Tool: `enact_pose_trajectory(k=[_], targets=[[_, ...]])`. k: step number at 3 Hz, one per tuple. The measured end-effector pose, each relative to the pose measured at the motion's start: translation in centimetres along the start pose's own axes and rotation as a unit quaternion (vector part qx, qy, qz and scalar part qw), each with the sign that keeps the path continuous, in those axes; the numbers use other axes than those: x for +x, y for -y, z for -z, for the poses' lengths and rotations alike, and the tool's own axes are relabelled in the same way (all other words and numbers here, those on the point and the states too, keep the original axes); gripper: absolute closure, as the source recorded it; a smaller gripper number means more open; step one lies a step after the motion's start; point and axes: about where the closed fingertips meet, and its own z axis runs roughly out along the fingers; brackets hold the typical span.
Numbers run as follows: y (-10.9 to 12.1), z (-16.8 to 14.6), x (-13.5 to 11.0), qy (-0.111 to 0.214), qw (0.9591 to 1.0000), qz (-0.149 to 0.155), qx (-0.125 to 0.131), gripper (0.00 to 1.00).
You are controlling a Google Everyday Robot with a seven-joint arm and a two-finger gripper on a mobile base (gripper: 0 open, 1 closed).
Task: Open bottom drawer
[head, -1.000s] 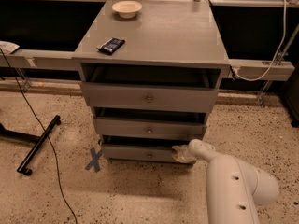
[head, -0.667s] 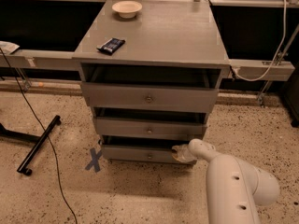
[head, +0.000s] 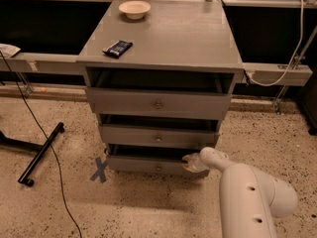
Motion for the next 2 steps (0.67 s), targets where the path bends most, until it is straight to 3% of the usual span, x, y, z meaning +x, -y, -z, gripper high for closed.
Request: enact_pose_trajectory(k=[2], targets=[[0.06,0.19,-0.08,0.0,1.0,0.0,0.0,0.13]])
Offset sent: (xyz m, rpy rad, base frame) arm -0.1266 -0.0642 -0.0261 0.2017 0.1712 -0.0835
